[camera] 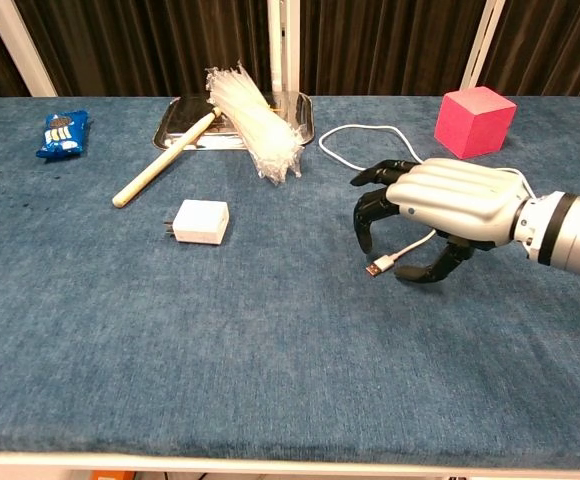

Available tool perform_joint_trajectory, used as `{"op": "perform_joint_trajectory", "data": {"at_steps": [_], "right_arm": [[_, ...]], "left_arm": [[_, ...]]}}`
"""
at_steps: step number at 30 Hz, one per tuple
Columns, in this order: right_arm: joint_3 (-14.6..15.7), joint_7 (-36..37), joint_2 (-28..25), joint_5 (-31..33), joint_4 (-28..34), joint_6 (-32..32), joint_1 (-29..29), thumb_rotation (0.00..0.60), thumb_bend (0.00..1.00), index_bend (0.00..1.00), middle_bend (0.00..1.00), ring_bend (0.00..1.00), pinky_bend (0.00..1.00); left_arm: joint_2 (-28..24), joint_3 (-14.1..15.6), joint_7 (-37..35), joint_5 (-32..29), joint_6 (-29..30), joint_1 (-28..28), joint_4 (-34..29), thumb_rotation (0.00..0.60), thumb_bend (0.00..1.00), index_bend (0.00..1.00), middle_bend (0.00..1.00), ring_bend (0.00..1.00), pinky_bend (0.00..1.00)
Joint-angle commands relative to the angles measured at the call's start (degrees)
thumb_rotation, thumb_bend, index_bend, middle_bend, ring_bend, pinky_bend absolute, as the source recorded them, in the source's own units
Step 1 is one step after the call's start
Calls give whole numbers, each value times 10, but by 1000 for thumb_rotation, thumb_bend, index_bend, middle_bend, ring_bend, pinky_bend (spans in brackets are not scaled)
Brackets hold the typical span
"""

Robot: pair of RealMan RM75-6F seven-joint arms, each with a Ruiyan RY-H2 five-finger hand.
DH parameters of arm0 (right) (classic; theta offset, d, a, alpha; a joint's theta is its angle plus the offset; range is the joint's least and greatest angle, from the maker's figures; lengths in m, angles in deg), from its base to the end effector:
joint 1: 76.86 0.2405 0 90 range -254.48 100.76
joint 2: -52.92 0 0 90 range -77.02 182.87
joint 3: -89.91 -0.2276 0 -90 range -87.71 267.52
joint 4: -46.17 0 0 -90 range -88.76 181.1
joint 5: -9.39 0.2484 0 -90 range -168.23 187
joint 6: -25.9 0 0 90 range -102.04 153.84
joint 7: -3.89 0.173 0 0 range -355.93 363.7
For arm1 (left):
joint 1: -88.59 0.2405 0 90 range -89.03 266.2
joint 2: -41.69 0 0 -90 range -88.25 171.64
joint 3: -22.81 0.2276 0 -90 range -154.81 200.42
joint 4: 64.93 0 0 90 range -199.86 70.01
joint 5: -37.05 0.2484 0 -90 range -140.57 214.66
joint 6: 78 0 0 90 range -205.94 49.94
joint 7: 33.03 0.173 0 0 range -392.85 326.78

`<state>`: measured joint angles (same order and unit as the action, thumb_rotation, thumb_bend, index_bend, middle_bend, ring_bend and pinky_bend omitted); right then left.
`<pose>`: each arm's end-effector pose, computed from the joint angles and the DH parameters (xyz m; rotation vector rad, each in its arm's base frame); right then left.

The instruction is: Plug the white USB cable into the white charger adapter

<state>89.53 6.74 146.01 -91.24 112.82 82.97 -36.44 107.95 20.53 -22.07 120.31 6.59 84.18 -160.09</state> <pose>-0.1503 -0.3183 -0.1014 2.2765 -0.6338 1.0048 -0.2942 0.2047 0.0941 -1.3967 -0.8662 -0.7850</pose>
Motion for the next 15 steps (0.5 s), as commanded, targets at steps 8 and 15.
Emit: {"op": "perform_joint_trajectory", "data": {"at_steps": [8,15], "right_arm": [[10,30,19,15,-33,16,2,600,261,470,288,47,0],[12,35,20,30,-35,9,5,600,265,472,289,47,0]], "left_arm": [[-4,1,7,-3,-2,0,-9,600,157,74,62,0,0],[-5,0,9,-5,-5,-2,-11,600,157,74,62,0,0]]}}
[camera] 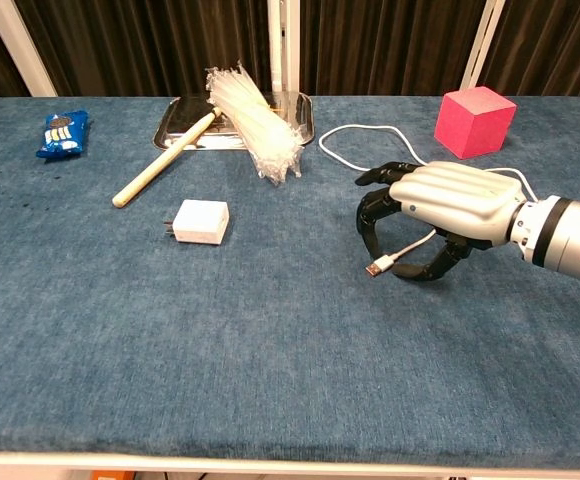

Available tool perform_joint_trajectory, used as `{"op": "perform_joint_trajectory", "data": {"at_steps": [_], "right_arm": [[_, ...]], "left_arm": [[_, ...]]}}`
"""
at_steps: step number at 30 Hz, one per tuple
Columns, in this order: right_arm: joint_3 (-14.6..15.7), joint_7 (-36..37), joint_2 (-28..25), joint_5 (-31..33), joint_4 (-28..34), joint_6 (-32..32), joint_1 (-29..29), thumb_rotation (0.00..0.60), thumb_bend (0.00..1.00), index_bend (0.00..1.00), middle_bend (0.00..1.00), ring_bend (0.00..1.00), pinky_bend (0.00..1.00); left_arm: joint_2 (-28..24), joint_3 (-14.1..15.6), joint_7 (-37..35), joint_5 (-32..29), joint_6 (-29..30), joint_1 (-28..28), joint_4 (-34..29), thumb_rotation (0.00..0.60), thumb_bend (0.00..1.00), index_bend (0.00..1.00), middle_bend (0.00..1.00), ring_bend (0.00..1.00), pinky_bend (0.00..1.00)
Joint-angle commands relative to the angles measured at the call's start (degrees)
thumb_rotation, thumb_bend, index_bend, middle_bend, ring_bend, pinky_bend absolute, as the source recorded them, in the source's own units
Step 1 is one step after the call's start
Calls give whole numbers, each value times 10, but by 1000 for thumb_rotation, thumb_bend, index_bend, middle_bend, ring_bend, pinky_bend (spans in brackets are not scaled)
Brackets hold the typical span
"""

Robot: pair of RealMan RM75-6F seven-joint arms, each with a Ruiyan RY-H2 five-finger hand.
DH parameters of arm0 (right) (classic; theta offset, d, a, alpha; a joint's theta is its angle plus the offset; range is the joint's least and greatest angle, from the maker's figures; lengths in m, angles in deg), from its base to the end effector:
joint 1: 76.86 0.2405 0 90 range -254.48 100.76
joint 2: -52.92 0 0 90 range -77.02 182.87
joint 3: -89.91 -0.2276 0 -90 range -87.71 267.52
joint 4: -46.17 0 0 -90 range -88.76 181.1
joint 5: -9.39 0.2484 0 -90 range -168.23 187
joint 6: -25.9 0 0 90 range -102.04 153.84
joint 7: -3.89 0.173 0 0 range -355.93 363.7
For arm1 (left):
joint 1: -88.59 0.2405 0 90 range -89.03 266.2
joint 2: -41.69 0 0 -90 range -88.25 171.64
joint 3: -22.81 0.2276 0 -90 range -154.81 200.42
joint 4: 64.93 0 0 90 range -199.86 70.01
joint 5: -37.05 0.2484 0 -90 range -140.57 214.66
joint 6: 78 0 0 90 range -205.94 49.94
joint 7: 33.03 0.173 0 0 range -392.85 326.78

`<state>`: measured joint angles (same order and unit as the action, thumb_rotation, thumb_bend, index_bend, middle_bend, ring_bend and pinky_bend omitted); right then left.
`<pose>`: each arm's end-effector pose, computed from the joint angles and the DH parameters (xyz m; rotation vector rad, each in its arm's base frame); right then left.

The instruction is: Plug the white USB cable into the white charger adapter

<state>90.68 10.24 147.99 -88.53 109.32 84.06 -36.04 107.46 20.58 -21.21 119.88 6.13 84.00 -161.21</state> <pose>-0.1602 -0.3252 -0.1045 2.2334 -0.7165 1.0134 -0.2917 0.2050 0.0936 -1.4016 -0.8713 -0.7754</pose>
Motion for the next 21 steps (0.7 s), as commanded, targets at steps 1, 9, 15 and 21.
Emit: {"op": "perform_joint_trajectory", "data": {"at_steps": [1,9,15,21], "right_arm": [[1,-1,0,5,0,-3,1,600,265,472,289,47,0],[4,1,1,15,3,-4,2,600,270,483,294,47,0],[6,2,2,18,6,-4,3,600,273,483,294,47,0],[7,-5,0,23,12,-6,4,600,278,483,296,47,0]], "left_arm": [[0,0,1,-1,0,0,0,600,158,74,62,0,0],[-1,1,0,0,0,0,-1,600,157,74,62,0,0],[0,1,-2,0,-2,-1,1,600,157,74,62,0,0],[1,2,-6,0,-2,-1,5,600,157,74,62,0,0]]}}
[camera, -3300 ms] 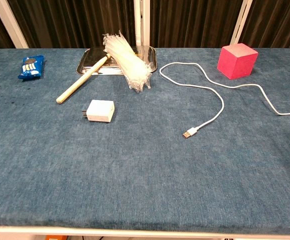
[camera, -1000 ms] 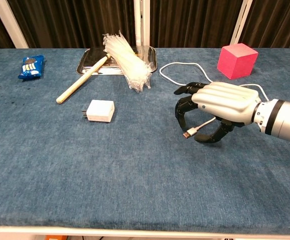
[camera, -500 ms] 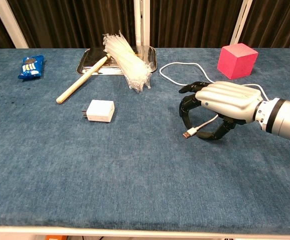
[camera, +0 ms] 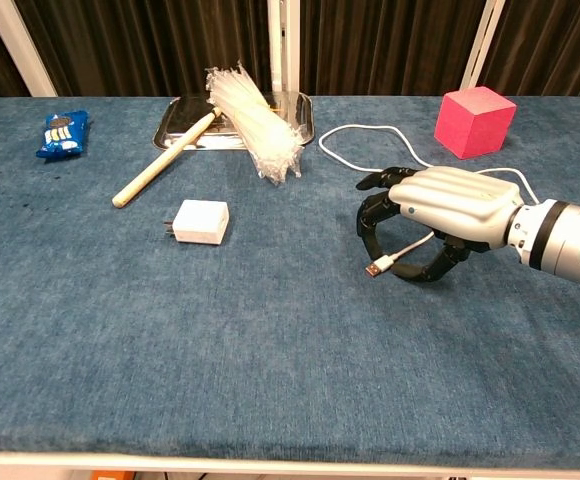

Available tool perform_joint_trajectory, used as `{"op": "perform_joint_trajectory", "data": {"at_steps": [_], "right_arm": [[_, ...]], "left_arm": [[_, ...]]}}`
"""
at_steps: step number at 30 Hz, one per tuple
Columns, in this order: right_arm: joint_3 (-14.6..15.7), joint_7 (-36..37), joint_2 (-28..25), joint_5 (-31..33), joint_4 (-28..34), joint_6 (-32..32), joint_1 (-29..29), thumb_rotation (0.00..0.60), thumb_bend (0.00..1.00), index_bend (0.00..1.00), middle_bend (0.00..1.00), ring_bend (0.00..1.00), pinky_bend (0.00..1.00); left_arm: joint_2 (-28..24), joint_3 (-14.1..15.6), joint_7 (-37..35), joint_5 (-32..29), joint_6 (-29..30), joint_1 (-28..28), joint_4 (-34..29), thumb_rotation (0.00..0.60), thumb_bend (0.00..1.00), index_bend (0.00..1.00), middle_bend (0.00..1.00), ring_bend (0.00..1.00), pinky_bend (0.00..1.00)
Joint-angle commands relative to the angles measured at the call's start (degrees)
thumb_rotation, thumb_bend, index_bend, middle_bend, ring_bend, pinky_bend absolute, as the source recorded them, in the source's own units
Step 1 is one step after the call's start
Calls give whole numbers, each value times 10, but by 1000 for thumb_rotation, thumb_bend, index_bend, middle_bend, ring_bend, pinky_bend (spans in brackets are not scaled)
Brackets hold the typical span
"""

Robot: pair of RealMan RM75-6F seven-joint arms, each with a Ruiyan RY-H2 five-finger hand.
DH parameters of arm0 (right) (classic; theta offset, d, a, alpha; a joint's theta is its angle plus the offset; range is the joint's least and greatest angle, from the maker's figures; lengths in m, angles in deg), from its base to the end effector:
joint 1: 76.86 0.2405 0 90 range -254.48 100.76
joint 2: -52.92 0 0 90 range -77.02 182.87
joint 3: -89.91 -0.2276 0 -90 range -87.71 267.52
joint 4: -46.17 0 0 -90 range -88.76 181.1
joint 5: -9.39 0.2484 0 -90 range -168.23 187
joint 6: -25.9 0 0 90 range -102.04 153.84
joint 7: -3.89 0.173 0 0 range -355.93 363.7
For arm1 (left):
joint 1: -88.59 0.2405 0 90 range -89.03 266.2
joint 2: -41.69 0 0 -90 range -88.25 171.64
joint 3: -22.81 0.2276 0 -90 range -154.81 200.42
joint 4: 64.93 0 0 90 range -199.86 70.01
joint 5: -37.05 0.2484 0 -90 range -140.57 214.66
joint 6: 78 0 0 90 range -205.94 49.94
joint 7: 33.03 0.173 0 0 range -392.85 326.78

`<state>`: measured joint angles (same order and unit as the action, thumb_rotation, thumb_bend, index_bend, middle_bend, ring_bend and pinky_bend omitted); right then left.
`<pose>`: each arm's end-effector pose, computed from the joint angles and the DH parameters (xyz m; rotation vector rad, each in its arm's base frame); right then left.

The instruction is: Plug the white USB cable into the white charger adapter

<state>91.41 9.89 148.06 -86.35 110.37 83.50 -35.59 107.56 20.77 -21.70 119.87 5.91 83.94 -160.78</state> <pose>-0.1599 -0.3227 -0.1079 2.2290 -0.7561 1.0027 -0.2936 0.2046 0.0927 -1.4046 -0.8776 -0.7740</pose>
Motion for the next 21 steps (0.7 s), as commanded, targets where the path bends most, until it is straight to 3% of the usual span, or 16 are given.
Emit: {"op": "perform_joint_trajectory", "data": {"at_steps": [1,21], "right_arm": [[0,-3,-1,2,2,-1,0,600,279,484,296,47,0],[-15,-53,-15,27,48,17,-10,600,418,580,370,105,0]], "left_arm": [[1,0,-2,0,0,0,2,600,157,74,62,0,0],[-12,-4,-5,15,-24,-24,11,600,157,74,62,0,0]]}}
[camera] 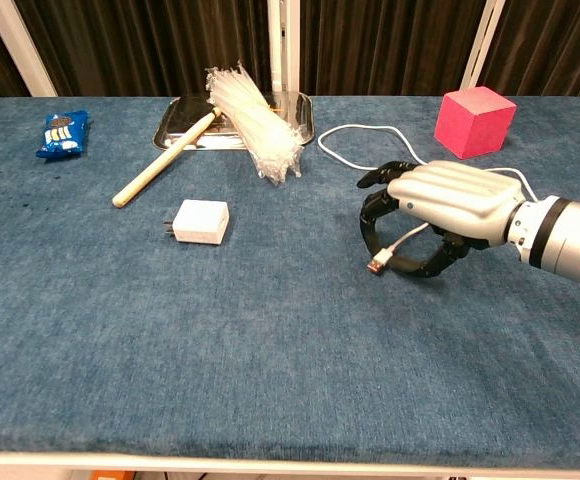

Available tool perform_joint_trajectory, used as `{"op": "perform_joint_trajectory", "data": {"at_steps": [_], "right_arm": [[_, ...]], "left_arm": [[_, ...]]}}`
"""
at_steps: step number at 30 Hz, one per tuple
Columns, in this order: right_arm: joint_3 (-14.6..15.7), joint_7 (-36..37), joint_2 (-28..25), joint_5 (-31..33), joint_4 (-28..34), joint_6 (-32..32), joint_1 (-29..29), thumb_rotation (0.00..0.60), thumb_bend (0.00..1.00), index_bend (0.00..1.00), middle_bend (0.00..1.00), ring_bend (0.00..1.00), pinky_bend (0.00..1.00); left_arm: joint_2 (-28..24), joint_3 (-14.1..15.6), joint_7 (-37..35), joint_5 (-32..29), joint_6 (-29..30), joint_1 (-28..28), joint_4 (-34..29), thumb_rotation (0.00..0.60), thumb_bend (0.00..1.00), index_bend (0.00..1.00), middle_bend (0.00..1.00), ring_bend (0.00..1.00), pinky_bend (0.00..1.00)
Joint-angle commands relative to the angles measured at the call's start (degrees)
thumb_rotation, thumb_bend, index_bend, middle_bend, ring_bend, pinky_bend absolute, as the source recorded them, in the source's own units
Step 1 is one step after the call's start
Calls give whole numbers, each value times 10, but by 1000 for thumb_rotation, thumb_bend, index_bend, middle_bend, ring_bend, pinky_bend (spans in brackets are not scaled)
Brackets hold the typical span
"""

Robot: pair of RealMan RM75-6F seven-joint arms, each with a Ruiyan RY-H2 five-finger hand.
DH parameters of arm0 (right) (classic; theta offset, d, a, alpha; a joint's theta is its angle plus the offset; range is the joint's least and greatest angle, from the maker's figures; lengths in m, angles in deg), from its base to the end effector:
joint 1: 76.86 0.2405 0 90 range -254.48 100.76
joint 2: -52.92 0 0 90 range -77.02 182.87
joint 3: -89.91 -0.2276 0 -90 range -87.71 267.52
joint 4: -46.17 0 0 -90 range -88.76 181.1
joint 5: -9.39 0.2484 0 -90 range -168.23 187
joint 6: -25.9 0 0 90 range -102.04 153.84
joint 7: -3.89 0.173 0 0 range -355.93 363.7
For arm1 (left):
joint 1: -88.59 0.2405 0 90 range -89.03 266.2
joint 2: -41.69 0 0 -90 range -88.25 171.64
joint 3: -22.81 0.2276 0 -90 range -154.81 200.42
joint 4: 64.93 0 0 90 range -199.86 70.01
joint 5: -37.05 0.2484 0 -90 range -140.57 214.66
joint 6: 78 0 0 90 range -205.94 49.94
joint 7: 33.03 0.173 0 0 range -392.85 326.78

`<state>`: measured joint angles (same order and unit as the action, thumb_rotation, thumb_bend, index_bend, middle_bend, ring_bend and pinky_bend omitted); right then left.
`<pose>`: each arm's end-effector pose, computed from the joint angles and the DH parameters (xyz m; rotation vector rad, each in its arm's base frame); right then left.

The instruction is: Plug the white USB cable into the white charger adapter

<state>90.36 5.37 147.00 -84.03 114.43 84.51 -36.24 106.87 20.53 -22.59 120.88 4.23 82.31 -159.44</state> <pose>-0.1495 -0.3191 -0.1021 2.1883 -0.7424 1.0260 -0.2936 0.2145 0.0939 -1.4514 -0.8514 -0.7771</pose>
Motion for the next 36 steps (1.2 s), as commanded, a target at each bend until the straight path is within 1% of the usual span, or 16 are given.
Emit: {"op": "perform_joint_trajectory", "data": {"at_steps": [1,6,8,12,16,24,28,36], "right_arm": [[-6,-12,-7,5,11,10,-4,600,419,583,379,116,1],[-18,-34,-26,16,35,23,-11,600,422,589,440,186,23],[-22,-41,-33,21,43,27,-14,600,422,591,448,204,28],[-29,-56,-48,33,59,38,-23,600,421,597,477,239,40],[-34,-66,-61,42,73,46,-31,600,422,598,496,250,48],[-38,-76,-78,55,88,55,-44,600,422,598,521,270,57],[-42,-79,-86,59,93,56,-47,600,422,599,518,270,58],[-61,-98,-116,65,118,57,-41,600,422,600,504,269,58]], "left_arm": [[-9,-3,6,8,-12,-13,-4,600,157,74,62,0,0],[-22,-17,2,30,-53,-58,-13,600,157,74,62,0,0],[-22,-23,-1,38,-74,-79,-15,600,157,74,62,0,0],[-18,-37,7,54,-138,-139,-18,600,158,74,62,0,0],[-6,-50,14,55,-202,-195,-19,600,157,74,62,0,0],[43,-73,4,22,-308,-289,7,600,158,74,62,0,0],[70,-74,1,3,-354,-327,26,600,158,74,62,0,0],[123,-72,-10,-38,-408,-374,61,600,157,93,68,0,0]]}}
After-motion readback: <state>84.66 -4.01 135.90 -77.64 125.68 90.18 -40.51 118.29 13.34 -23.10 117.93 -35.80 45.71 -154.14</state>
